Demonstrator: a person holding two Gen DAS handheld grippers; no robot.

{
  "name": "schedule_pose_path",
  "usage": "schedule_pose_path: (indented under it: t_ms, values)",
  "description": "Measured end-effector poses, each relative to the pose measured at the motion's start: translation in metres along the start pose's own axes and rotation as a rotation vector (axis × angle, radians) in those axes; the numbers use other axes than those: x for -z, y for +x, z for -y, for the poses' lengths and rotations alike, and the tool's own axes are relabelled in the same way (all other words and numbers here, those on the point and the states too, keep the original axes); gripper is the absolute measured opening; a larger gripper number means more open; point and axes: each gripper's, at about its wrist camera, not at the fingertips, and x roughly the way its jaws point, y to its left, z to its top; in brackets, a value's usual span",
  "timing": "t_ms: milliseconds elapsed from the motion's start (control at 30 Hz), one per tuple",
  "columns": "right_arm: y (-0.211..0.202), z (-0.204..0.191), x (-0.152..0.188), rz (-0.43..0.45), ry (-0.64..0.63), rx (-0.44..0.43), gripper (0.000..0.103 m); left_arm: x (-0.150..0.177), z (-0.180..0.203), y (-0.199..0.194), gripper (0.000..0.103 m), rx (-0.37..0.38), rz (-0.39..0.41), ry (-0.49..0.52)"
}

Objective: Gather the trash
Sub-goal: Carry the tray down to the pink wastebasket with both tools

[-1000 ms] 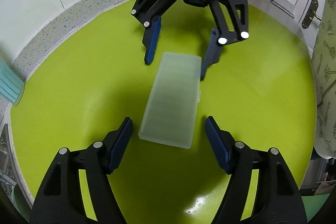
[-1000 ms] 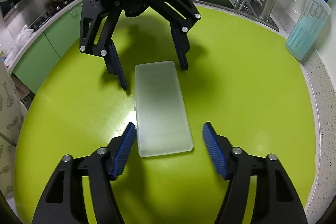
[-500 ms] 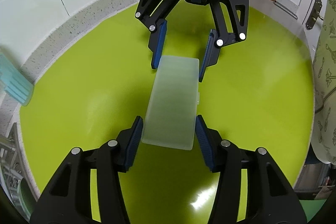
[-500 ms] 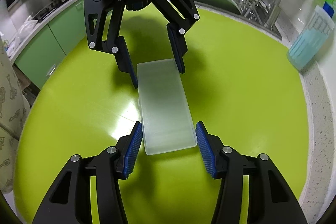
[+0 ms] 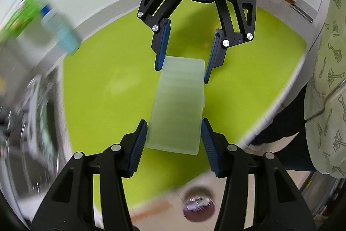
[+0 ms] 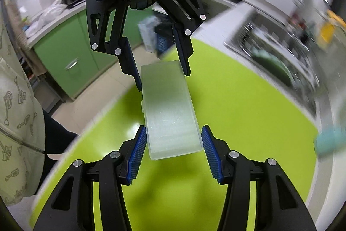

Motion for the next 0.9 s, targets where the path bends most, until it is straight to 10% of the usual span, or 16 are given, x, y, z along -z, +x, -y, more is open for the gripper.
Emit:
schedule_pose_path:
  t_ms: [500, 900]
  values:
    - [0.148, -0.132, -0.184, -0.007, -0.332, -0.255, 0.051, 0.238, 0.089, -0.102, 0.051, -0.146, -0.084, -0.397]
    - [0.369, -0.174, -0.197, -0.088, -0.451, -0.389, 0.051, 0.426, 0.129, 0.003, 0.051, -0.151, -0.106, -0.558]
